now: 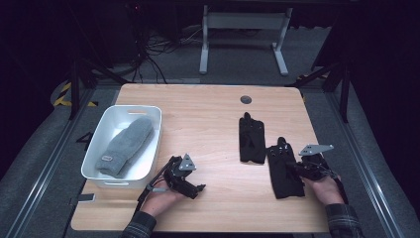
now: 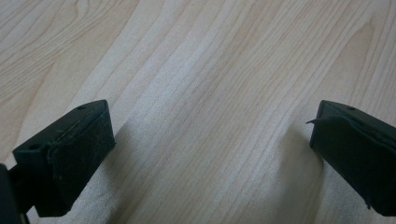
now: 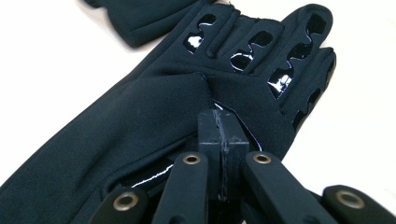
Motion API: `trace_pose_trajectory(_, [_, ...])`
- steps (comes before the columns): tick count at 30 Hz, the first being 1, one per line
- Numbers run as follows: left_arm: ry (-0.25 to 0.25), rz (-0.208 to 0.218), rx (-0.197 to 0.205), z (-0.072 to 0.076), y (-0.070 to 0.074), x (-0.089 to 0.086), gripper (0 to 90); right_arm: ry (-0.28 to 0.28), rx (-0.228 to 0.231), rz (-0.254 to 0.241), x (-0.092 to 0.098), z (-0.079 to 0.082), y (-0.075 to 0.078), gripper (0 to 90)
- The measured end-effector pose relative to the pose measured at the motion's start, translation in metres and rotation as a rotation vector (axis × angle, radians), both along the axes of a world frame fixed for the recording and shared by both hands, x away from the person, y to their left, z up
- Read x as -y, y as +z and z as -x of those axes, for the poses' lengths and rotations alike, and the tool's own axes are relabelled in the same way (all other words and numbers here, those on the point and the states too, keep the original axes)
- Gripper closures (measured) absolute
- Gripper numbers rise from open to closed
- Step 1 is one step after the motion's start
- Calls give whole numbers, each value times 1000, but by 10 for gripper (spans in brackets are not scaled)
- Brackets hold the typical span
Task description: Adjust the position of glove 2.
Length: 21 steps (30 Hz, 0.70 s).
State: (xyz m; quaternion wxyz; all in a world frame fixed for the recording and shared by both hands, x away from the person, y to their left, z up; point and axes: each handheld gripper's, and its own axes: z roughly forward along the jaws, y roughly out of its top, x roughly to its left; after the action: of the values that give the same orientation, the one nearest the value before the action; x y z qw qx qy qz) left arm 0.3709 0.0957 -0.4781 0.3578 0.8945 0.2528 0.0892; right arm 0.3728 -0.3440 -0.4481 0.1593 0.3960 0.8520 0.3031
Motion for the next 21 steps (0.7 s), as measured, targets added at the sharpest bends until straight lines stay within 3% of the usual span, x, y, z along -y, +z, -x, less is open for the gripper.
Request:
trace_pose_trajectory(8, [-1, -2, -1, 0, 0, 0, 1, 25, -4, 26, -9, 31, 1, 900])
trace_pose_trajectory(11, [-1, -1, -1, 0, 0, 0, 1, 26, -6, 29, -9, 34, 1, 900])
trace_pose_trajectory(16, [-1, -1, -1, 0, 0, 0, 1, 25, 26, -35, -10, 27, 12, 900])
trace_pose_trajectory(21, [-1, -1, -1, 0, 0, 0, 1, 57, 51, -79, -26, 7, 21, 900])
